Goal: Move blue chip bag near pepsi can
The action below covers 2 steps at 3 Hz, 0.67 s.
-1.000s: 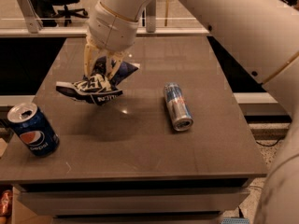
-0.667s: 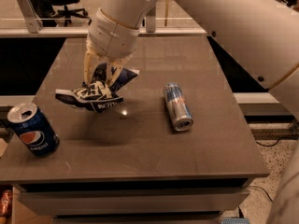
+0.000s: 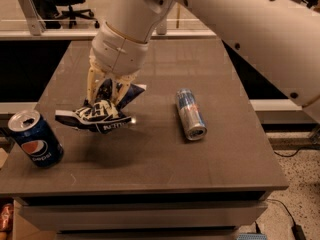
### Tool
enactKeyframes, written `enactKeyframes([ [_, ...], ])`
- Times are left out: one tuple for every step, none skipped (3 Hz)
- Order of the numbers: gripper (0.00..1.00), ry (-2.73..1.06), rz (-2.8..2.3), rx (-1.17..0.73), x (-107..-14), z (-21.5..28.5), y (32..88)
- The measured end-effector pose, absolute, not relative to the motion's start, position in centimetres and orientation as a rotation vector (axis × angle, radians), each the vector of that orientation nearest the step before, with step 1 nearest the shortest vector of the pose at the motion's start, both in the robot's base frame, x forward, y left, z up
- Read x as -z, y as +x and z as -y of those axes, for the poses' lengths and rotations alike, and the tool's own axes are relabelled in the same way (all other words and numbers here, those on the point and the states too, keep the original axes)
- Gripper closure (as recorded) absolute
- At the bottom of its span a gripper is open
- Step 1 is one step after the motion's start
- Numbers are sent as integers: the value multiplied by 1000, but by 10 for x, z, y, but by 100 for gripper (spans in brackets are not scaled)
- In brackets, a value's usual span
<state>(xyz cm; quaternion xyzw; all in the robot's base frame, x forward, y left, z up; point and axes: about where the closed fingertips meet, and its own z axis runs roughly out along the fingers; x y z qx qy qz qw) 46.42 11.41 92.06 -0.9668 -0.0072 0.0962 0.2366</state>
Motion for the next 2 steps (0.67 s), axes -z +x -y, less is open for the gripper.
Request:
enactKeyframes([
  [100, -2649, 76, -257, -921, -116, 447],
  [100, -2654, 133, -240, -924, -118, 429],
])
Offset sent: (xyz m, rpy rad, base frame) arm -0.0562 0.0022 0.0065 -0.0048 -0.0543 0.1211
